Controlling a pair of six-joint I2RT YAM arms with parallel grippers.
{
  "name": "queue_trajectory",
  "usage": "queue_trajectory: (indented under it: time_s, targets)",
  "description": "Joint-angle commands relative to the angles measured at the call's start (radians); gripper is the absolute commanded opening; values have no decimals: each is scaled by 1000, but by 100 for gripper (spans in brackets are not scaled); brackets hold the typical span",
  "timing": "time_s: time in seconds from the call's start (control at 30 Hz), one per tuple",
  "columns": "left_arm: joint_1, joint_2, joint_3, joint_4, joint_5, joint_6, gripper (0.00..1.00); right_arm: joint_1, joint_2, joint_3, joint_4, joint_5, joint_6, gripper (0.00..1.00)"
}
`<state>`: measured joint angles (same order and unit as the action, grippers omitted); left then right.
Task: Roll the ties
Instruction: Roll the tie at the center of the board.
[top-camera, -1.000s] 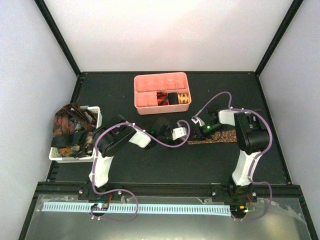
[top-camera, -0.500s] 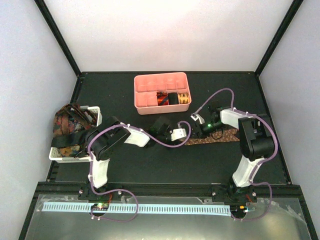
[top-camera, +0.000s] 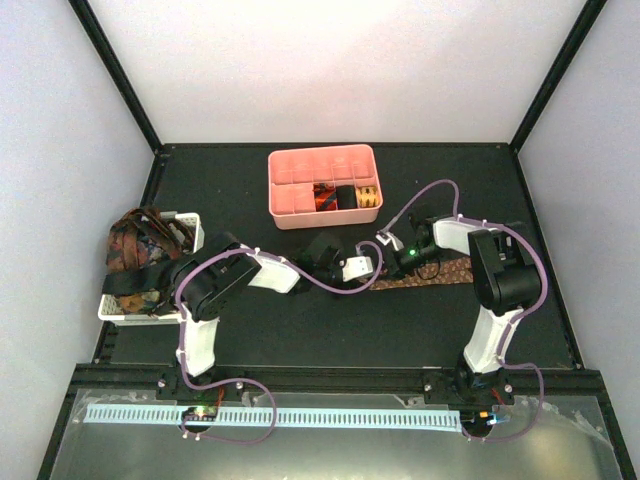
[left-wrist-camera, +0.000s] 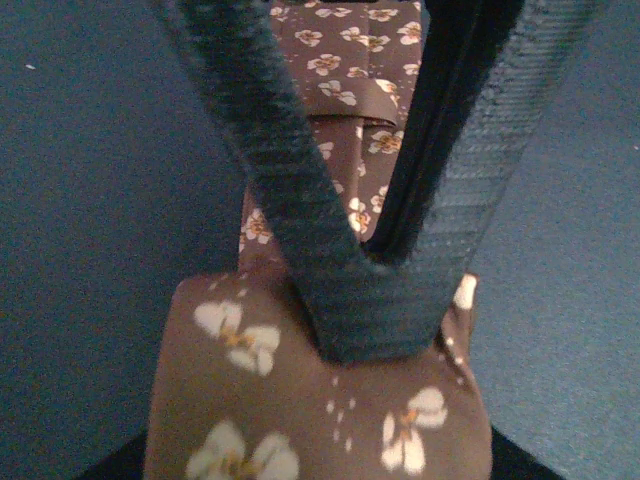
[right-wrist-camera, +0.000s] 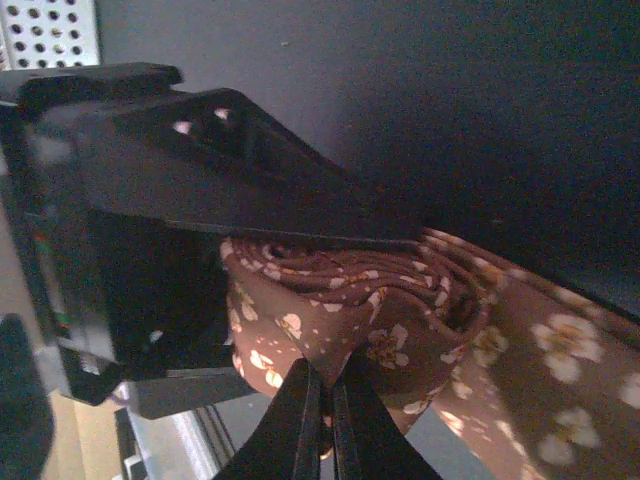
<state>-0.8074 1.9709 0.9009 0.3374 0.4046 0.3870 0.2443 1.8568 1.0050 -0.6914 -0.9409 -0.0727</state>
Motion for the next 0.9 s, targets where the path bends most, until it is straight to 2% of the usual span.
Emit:
queue_trajectory:
  time_s: [0.0,0.1,0.2,0.3,0.6,0.77,0.87]
  targets:
    - [2,12,-33,-127,-38,3,53,-40,13,-6,-13,99,-24,2]
    - [22,-31,-64,-52,30,-22,75,-56,27,-17,-32,134,-42,2]
    - [25,-64,-98,42,44,-43,88,-66,38,-34,-22,175,-30,2]
    - [25,-58,-134,151,56,-46,98,-70,46,-32,-17,215,-12,2]
    - [13,96,-79,352,118,-68,99,-69,76,-32,-6,208,-6,2]
    - [-8,153,38,254,80,-68,98,-69,56,-31,4,147,-10,2]
    - [-13,165,54,201,63,-54,98,-69,40,-33,4,145,-14,2]
